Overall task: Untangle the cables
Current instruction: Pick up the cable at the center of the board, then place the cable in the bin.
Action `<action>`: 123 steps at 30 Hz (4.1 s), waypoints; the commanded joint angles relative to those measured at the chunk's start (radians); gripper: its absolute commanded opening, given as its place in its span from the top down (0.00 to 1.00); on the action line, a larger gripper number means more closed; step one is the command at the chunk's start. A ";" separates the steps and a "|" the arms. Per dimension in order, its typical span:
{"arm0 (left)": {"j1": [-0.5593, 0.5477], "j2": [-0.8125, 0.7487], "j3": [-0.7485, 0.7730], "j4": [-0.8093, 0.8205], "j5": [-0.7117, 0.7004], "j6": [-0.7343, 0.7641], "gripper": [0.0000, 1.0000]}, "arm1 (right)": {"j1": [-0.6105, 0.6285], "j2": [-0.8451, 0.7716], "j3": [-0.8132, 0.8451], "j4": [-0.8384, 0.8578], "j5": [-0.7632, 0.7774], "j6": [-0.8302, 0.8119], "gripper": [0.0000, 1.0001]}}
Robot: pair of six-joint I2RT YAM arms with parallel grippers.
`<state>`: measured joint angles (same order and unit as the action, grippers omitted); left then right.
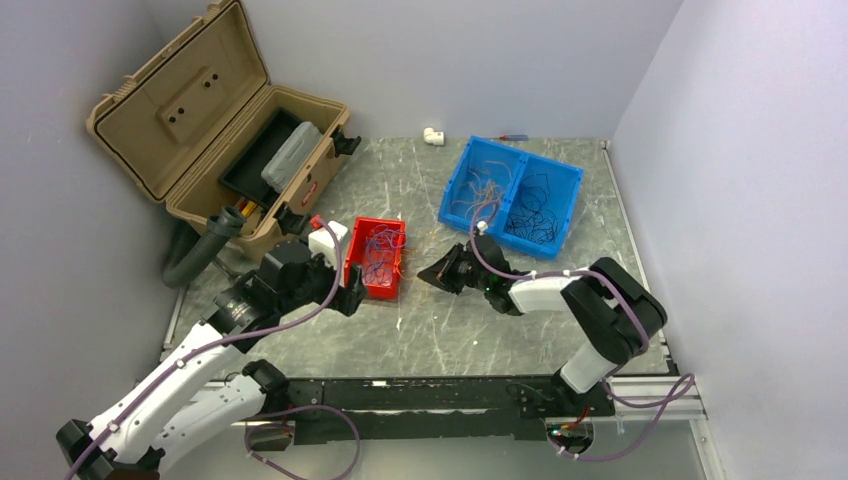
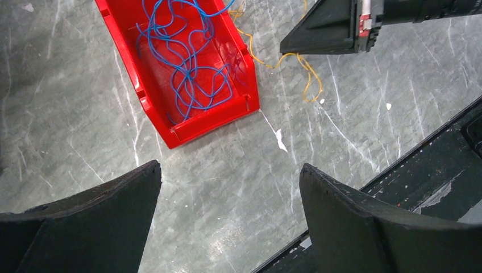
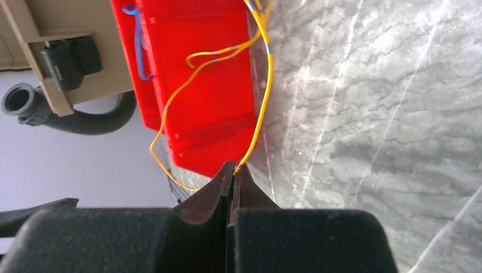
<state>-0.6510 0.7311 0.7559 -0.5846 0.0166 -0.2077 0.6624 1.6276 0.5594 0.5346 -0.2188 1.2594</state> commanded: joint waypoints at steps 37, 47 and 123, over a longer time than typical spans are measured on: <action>0.004 0.012 0.049 0.010 0.000 -0.018 0.06 | 0.253 -0.010 0.224 -0.529 0.458 -0.614 0.22; 0.003 0.019 0.061 0.009 0.003 -0.013 0.06 | 0.313 0.093 0.305 -0.632 0.596 -0.611 0.29; 0.004 -0.004 0.040 0.030 -0.110 -0.020 0.01 | -0.494 0.360 1.114 -0.884 0.070 -0.651 0.40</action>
<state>-0.6502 0.7540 0.7860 -0.5949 -0.0235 -0.2241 0.1738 2.1204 1.6947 -0.3477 -0.1940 0.6403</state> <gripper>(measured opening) 0.994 0.571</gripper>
